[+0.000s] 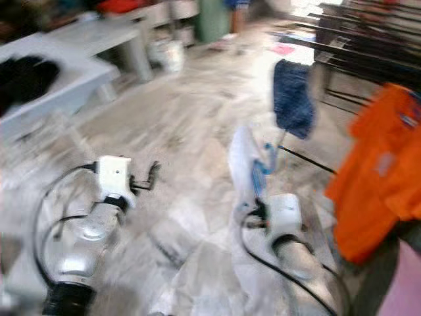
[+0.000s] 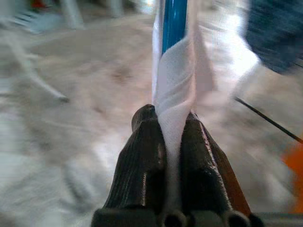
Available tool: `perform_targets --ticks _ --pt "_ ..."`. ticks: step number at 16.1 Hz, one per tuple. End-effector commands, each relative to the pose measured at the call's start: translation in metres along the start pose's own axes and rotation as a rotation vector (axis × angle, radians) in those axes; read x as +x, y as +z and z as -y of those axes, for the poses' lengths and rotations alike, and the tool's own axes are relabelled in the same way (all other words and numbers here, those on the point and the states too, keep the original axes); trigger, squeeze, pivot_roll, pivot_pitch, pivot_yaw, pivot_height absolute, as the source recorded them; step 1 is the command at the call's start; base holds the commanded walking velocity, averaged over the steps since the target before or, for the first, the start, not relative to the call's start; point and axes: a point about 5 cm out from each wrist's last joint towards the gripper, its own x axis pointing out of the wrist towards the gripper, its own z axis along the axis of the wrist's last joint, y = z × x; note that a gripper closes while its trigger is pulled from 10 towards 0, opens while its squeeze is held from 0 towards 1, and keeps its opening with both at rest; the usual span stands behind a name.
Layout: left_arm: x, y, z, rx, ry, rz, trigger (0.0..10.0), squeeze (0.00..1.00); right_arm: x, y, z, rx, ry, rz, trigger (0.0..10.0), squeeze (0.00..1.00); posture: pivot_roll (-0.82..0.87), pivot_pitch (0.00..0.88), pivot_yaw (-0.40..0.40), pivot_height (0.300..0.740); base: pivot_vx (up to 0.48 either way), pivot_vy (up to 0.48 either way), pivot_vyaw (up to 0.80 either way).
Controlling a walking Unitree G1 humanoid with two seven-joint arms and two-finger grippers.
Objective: Hang hanger
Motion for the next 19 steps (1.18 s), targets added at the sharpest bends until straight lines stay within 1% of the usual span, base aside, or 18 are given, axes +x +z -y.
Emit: perform_targets --ticks 1,4,6,7,8,9,10,11,12,13,14,15,16,17,19 --pt "0.001 0.002 0.007 -0.002 -0.036 0.012 10.0 0.0 0.001 0.013 -0.004 -0.011 0.036 0.074 10.0 0.0 -0.09 0.062 0.054 0.74 0.0 0.0 0.8" --pt "0.0 0.0 0.017 0.0 -0.102 0.007 10.0 0.0 0.006 0.022 -0.01 0.001 0.089 0.103 10.0 0.0 -0.09 0.063 0.057 0.74 0.0 0.0 0.8" --pt "-0.002 -0.001 0.024 0.014 -0.144 0.007 10.0 0.0 0.008 0.027 -0.011 -0.003 0.107 0.113 10.0 0.0 -0.09 0.067 0.055 0.74 0.0 0.0 0.8" --pt "-0.002 -0.003 0.029 0.017 -0.172 0.0 10.0 0.0 0.009 0.033 -0.014 0.032 0.14 0.129 10.0 0.0 -0.09 0.066 0.054 0.74 0.0 0.0 0.8" --pt "-0.001 -0.005 0.036 0.009 -0.212 -0.017 10.0 0.0 0.008 0.041 -0.02 0.037 0.205 0.14 10.0 0.0 -0.1 0.065 0.055 0.74 0.0 0.0 0.0" --pt "-0.001 -0.005 0.04 0.005 -0.233 -0.022 10.0 0.0 0.007 0.045 -0.023 0.043 0.24 0.146 10.0 0.0 -0.1 0.065 0.055 0.74 0.0 0.0 0.0" --pt "0.0 -0.006 0.045 0.019 -0.265 -0.021 10.0 0.0 0.006 0.053 -0.024 0.054 0.27 0.165 10.0 0.0 -0.1 0.065 0.056 0.74 0.0 0.0 0.0" --pt "0.001 -0.005 0.05 0.006 -0.309 -0.019 10.0 0.0 0.004 0.061 -0.025 0.074 0.297 0.181 10.0 0.0 -0.11 0.065 0.058 0.74 0.0 0.0 0.0" --pt "0.002 -0.006 0.056 -0.011 -0.346 -0.029 10.0 0.0 0.0 0.07 -0.027 0.073 0.348 0.203 10.0 0.0 -0.11 0.065 0.059 0.74 0.0 0.0 0.0" --pt "0.003 -0.007 0.057 -0.012 -0.353 -0.036 10.0 0.0 -0.001 0.073 -0.028 0.078 0.362 0.208 10.0 0.0 -0.11 0.064 0.059 0.74 0.0 0.0 0.0" --pt "0.006 -0.01 0.059 -0.002 -0.355 -0.042 10.0 0.0 -0.005 0.082 -0.03 0.096 0.411 0.213 10.0 0.0 -0.12 0.064 0.062 0.74 0.0 0.0 0.0" --pt "0.009 -0.01 0.06 0.025 -0.351 -0.03 10.0 0.0 -0.013 0.087 -0.034 0.11 0.504 0.183 10.0 0.0 -0.13 0.065 0.063 0.74 0.0 0.0 0.0" --pt "0.014 -0.008 0.058 0.032 -0.337 -0.02 10.0 0.0 -0.027 0.094 -0.036 0.118 0.605 0.17 10.0 0.0 -0.13 0.066 0.064 0.74 0.0 0.0 0.0" --pt "0.018 -0.007 0.057 0.028 -0.322 -0.018 10.0 0.0 -0.037 0.098 -0.035 0.136 0.667 0.155 10.0 0.0 -0.14 0.067 0.064 0.74 0.0 0.0 0.0" --pt "0.025 -0.005 0.056 0.033 -0.296 -0.006 10.0 0.0 -0.052 0.1 -0.032 0.096 0.754 0.116 10.0 0.0 -0.15 0.066 0.069 0.74 0.0 0.0 0.0"
